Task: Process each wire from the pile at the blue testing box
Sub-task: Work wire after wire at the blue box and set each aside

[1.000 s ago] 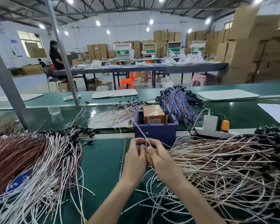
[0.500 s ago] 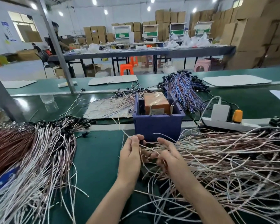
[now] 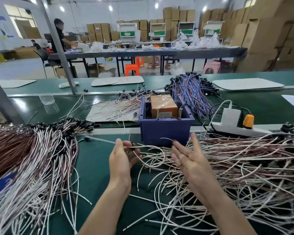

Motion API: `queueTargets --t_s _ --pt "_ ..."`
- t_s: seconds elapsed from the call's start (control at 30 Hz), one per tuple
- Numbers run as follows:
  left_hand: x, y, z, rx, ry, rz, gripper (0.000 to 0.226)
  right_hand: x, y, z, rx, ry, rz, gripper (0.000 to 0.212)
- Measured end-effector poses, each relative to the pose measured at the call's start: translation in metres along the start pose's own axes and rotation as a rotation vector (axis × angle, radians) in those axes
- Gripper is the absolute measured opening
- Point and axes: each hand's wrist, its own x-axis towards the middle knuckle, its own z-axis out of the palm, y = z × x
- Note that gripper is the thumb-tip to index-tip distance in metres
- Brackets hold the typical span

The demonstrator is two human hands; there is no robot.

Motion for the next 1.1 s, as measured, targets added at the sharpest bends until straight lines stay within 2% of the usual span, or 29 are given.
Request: queueTargets --t_s 0.07,0.13,0.17,0.27,0.33,0.47,0.57,0.7,0.73,0.8,0.87,0.93,1.0,1.1 --pt "-0.009 0.004 0.001 0.333 -0.051 0.319 0.042 -0.001 -0.002 -0.001 0.015 0.011 -0.027 0.085" --pt "-0.019 0.004 0.002 0.49 -0.246 0.552 0.039 -0.002 -0.001 0.0 0.021 0.001 -0.039 0.084" --pt "-0.024 0.004 0.004 0.537 -0.376 0.583 0.037 -0.002 0.0 0.001 0.019 -0.012 -0.042 0.085" --pt "-0.038 -0.004 0.012 0.6 -0.76 0.476 0.035 -0.003 0.004 0.005 0.025 -0.067 -0.047 0.085" --pt "-0.044 -0.009 0.017 0.591 -0.823 0.433 0.033 -0.003 0.006 0.006 0.046 -0.086 -0.047 0.083" --pt "-0.047 -0.016 0.018 0.529 -0.85 0.302 0.034 -0.003 0.002 0.008 0.01 -0.077 -0.076 0.079" --pt "-0.047 -0.014 0.02 0.605 -0.821 0.308 0.038 -0.004 0.001 0.01 -0.005 -0.076 -0.103 0.077" --pt "-0.048 -0.01 0.02 0.539 -0.705 0.343 0.039 -0.005 0.005 0.013 0.006 -0.028 -0.081 0.079" --pt "-0.048 -0.011 0.02 0.53 -0.68 0.339 0.04 -0.006 0.005 0.015 0.011 -0.032 -0.049 0.072" --pt "-0.047 -0.012 0.02 0.495 -0.66 0.302 0.038 -0.008 0.005 0.018 0.007 -0.072 0.005 0.04" --pt "-0.047 -0.012 0.021 0.48 -0.666 0.285 0.036 -0.012 0.004 0.021 0.018 -0.08 0.013 0.03" --pt "-0.048 -0.013 0.022 0.506 -0.622 0.333 0.037 -0.013 0.002 0.021 0.046 -0.039 -0.032 0.029" --pt "-0.046 -0.012 0.021 0.515 -0.504 0.373 0.044 -0.01 -0.002 0.018 0.138 0.056 -0.067 0.03" --pt "-0.04 -0.008 0.02 0.413 -0.399 0.299 0.059 0.0 -0.008 0.012 0.292 0.192 -0.04 0.027"
